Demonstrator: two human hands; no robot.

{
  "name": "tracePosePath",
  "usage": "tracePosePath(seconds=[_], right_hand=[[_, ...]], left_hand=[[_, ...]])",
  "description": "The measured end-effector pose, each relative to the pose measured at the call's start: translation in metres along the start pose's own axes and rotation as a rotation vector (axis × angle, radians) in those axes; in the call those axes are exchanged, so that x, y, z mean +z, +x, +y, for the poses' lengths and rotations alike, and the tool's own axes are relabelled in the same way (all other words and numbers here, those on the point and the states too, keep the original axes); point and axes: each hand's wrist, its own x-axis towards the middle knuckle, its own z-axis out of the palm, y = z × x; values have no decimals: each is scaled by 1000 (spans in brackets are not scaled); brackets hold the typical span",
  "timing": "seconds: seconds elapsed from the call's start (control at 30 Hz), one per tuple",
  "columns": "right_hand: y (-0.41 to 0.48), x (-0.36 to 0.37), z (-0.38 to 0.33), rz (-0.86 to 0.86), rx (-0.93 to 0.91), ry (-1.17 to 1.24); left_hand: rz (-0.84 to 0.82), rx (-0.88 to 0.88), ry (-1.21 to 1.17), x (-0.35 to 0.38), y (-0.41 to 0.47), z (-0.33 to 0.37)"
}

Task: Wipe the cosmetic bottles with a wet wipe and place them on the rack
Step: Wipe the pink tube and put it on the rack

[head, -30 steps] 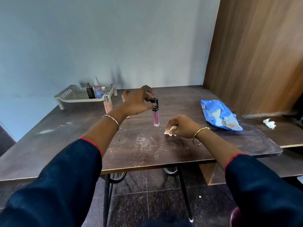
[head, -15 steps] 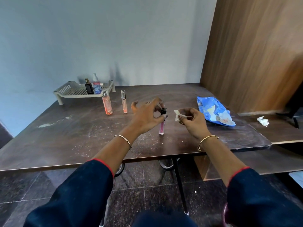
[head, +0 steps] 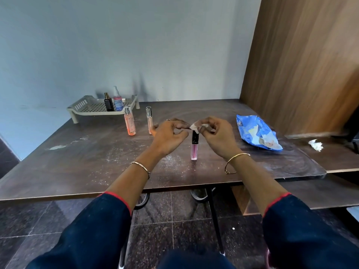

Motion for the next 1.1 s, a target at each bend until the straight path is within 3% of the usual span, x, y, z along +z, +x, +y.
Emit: tracePosePath(seconds=[0.13,0.3,0.47,0.63,0.93,1.1], right_hand=[[-2,1,3,-42,-121,-248],[2,-2,-2,-109,-291,-524],[3,-2,-6,-102,-368,-638],[-8,0,-3,-16,-454,-630],[-26,11,10,175,-504,-529],[-30,11,12,184,-521,-500]], left_hand=[[-88,-131,-274,-4,2,0],[-111,-143,-369,-7,5,4],[-109,-96,-199,-7,11,14],[-69,-33,127,-6,10,21],[-91,22,245,-7,13,21],[-143,8,226,-8,19,22]])
